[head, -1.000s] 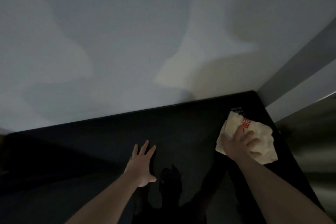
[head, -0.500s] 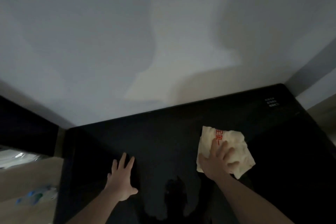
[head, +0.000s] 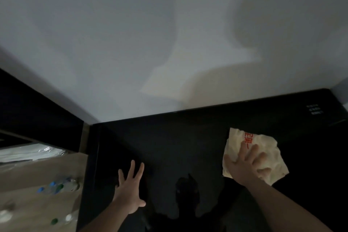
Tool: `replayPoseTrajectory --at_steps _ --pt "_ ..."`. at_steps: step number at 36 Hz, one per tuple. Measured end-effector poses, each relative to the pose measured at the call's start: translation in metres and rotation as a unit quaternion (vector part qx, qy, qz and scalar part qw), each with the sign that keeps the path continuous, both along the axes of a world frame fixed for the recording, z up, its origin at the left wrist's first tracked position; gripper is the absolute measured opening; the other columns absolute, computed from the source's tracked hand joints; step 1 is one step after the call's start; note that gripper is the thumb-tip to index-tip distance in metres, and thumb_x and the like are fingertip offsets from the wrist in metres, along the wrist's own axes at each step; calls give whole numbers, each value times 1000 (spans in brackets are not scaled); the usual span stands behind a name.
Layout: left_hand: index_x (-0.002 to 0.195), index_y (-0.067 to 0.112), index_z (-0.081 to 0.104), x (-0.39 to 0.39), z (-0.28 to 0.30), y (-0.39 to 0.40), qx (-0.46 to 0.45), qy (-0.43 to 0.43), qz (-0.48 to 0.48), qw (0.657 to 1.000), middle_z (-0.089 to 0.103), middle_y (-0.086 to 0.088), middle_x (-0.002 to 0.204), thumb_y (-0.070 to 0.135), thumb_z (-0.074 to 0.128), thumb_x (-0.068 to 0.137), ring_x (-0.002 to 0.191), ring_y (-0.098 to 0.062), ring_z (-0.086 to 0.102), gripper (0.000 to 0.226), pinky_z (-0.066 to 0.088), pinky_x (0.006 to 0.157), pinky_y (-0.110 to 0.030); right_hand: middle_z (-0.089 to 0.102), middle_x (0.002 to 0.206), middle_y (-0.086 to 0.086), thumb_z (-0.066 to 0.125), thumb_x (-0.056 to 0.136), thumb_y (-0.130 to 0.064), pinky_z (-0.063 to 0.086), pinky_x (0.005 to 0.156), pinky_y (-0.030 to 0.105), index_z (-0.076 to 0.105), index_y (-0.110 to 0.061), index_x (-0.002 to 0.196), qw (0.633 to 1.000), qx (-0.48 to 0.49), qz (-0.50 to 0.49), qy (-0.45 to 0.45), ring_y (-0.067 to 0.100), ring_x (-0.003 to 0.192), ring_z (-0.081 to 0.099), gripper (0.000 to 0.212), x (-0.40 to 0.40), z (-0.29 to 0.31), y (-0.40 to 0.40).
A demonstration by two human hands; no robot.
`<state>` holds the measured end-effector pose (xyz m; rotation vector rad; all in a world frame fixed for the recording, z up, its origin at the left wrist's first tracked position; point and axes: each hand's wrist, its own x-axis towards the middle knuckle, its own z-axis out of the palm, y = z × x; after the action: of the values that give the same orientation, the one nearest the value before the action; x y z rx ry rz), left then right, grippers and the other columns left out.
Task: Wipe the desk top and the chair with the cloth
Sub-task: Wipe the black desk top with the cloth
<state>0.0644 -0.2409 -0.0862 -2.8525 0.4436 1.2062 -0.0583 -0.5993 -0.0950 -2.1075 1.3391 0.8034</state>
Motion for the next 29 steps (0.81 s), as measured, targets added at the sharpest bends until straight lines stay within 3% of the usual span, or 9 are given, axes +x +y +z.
replayPoseTrajectory --at_steps 6,10,17,24,29 --pt "155 42 -19 3 4 -2 2 7 -9 1000 -36 11 159 35 85 79 151 -40 -19 129 38 117 -52 -45 158 5 25 94 -78 -17 115 70 -31 -33 154 1000 5 5 -13 39 145 -40 94 8 3 -15" --pt "158 41 -14 6 7 3 -14 12 -22 1000 -31 11 162 40 81 83 153 -39 -15 121 42 114 -42 -44 159 4 27 95 -77 -18 115 69 -30 -33 155 1000 0 -3 -17 38 145 -40 94 11 5 -16" --pt "161 38 -5 17 6 40 -27 -17 -35 999 -20 11 167 44 79 83 156 -34 -8 114 19 126 -48 -36 162 8 30 95 -77 -15 115 70 -23 -32 158 999 -22 -38 -16 40 148 -34 94 22 4 4" --pt "161 34 -7 30 6 108 -19 -50 -12 999 -29 6 165 46 79 80 155 -33 -13 118 15 126 -45 -42 158 11 27 97 -72 -11 115 74 -32 -29 155 999 -8 -25 -21 43 145 -37 93 42 1 78" --pt "161 30 -12 44 5 158 -16 -38 -13 999 -32 4 164 45 79 78 154 -36 -17 123 17 125 -51 -44 157 12 29 98 -68 -14 114 73 -35 -29 152 999 0 6 -47 43 146 -37 93 47 2 159"
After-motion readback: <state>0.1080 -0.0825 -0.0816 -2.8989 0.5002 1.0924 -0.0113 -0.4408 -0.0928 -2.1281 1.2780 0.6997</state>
